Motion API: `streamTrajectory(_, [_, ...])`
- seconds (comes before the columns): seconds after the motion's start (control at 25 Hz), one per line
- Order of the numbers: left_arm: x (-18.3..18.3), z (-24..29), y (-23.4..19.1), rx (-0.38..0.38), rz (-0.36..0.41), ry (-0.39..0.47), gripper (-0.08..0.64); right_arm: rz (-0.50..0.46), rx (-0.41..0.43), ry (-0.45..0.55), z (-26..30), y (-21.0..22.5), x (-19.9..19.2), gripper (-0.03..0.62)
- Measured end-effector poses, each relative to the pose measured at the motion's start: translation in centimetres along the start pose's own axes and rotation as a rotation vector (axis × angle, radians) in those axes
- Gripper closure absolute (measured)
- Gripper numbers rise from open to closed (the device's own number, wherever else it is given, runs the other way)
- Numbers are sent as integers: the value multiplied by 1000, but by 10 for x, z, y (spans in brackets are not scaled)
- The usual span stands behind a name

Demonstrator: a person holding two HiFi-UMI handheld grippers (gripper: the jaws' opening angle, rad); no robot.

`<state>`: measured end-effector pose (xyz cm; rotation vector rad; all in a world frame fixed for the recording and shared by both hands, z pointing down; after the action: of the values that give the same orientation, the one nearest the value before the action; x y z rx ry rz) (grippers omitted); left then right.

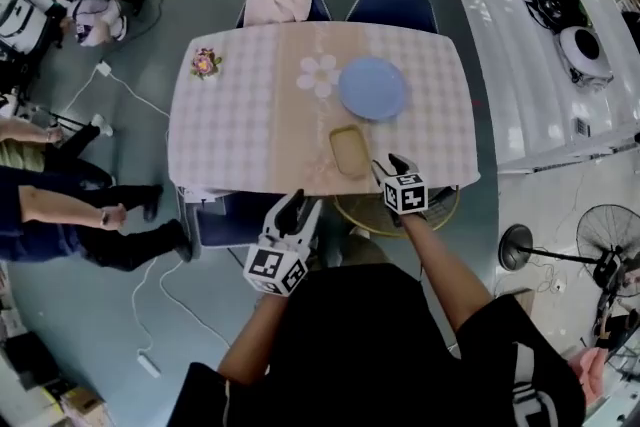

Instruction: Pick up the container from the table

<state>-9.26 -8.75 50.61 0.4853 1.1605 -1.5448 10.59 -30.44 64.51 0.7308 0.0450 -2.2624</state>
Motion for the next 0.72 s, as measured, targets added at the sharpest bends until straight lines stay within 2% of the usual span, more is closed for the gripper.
streamTrajectory(0.16, [1, 12, -1, 24, -82, 13, 416, -4, 21, -96, 52, 21, 0, 422])
streamTrajectory(0.28, [6, 9, -2, 77, -83, 4, 416, 2, 53, -184, 93, 21, 5, 423])
streamTrajectory(0.44, [7, 11, 4, 120, -101, -1, 416, -13, 29, -275, 135, 39, 0, 423])
streamTrajectory(0.52, [4, 11, 5, 148, -122, -13, 416, -4, 43, -318, 149, 44, -7, 423])
streamTrajectory(0.56, [2, 11, 5, 158, -135, -18, 416, 3, 53, -334, 153, 45, -8, 437])
streamTrajectory(0.64, [-1, 13, 6, 166, -158, -25, 416, 8, 58, -349, 157, 47, -8, 539])
streamTrajectory(0.72, [0, 15, 6, 166, -160, -28, 416, 4, 43, -356, 159, 47, -8, 571])
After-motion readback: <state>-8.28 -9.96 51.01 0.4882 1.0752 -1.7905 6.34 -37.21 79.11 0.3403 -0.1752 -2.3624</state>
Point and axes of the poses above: the fingertips, and each gripper's own axes: z forward along the fingers, y to its right, x out of its top, the point moved 9 cm from there along -z, backward along the fingers, and after that the axes turned 15 degrees about -y, right-handed, at the moved point
